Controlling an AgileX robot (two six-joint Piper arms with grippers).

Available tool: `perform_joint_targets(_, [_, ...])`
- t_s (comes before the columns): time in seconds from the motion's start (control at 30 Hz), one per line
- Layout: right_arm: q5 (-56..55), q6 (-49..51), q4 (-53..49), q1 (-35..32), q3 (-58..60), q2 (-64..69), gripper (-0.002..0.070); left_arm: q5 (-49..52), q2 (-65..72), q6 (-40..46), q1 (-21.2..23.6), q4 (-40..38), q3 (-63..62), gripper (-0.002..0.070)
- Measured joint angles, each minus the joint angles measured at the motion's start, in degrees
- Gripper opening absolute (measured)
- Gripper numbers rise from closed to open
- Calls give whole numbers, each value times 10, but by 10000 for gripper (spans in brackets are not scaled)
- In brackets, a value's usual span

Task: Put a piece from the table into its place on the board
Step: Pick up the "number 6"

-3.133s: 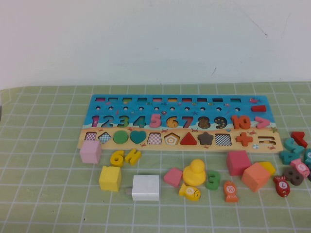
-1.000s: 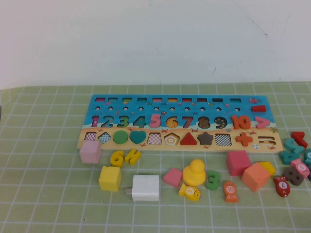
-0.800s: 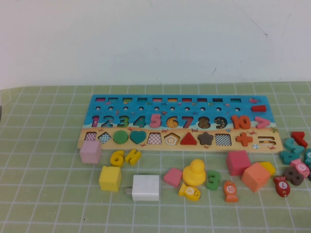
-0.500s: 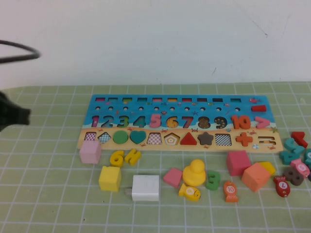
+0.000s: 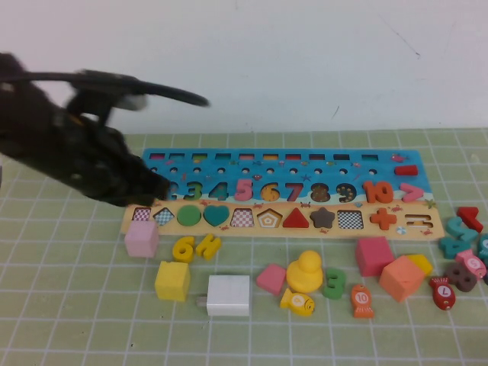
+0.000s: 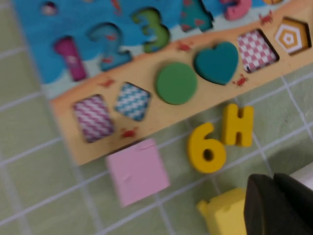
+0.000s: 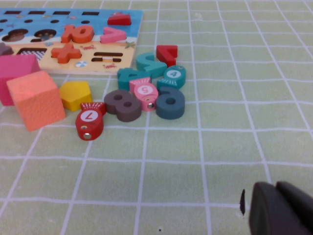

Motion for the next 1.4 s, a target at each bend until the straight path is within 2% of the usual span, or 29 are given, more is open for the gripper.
perform_joint_targets(0.2, [0,0,0,0,0,0,-3,-11,83,-57,-74,65,-31,2])
perform_joint_targets(0.27, [0,0,0,0,0,0,-3,-8,109,-66,-92,90,-47,33])
perform_joint_targets(0.33, [0,0,0,0,0,0,-3,0,130,-80,-107,108,-63,94])
perform_joint_targets(0.47, [0,0,0,0,0,0,-3,14,163,-113,-119,146,-89,302])
perform_joint_targets(0.53, [0,0,0,0,0,0,-3,22,175,-121,-119,160,-95,377])
perform_joint_targets(0.63, [0,0,0,0,0,0,-3,39,188,-126,-119,182,-97,424])
perform_joint_targets(0.87, [0,0,0,0,0,0,-3,44,204,-127,-119,199,-100,438])
perform_joint_targets(1.1, [0,0,0,0,0,0,-2,43,204,-144,-119,205,-100,386])
perform_joint_targets(1.4, [0,0,0,0,0,0,-3,38,204,-171,-119,215,-100,377])
